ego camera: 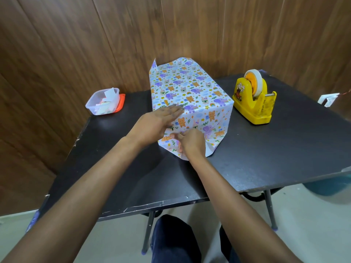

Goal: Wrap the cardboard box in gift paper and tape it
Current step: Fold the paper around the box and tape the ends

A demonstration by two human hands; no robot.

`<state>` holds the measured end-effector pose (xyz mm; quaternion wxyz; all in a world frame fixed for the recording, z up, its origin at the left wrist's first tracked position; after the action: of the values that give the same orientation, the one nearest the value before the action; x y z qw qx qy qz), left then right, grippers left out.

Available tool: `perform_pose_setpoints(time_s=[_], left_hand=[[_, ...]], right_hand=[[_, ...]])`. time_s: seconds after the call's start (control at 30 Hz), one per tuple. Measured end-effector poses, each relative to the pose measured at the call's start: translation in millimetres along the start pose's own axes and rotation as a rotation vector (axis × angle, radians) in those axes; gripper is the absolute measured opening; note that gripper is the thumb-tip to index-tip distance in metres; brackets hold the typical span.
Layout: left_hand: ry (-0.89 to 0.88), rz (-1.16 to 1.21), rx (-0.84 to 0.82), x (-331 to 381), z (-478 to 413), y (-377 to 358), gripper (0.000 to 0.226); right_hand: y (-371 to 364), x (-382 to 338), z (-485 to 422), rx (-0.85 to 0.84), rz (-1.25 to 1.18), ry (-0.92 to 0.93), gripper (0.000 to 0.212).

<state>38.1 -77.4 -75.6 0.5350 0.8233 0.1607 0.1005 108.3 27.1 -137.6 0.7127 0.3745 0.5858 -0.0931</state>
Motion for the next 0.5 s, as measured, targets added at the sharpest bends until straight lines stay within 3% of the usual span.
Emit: perform_pose_setpoints(time_s=[0.13,0.23,0.33,0.4,0.43,0.5], left_hand=[[0.029,0.004,-0.016,3.6,0.1,2.9,0.06],[0.153,0.105,-0.063,5.8,-2.3,7.1,0.057],[0.341,0.344,-0.062,10.4,-8.8,11.1,0.046],[0.436,0.362,-0.098,12.1,-13.0,11.5,0.044],[0.46,0.319,-0.125,12.7,-15.0,11.5,0.044],[0.505,0.278,-0.151,12.7,-14.6,8.9,0.045]], right_hand=[[16.0,-1.7,4.6,-0.093,0.04,-0.021,0.03],[53.9,-2.2,8.3,-0.111,-0.018,-0.009,0.031],[99.5,7.0,0.6,0.227,-0.056,0.118,0.037],[121.2,24.9,-13.3,0.463,-0.056,0.085,0.034],[127.4,32.5,-20.8,0.495,-0.092,0.026,0.035],[127.9,43.0,-34.4,0.385,-0.247,-0.131,0.041]])
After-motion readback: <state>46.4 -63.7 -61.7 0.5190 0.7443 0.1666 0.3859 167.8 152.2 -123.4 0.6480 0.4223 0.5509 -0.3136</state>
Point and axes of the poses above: each hand's wrist, its own z-axis away from the middle knuckle, its own y-axis out of the back of the hand, x = y × z, the point moved 1 cm from there along -z, towards the middle knuckle, and after that the axes turned 5 degrees about y, right-handed, at the moved point
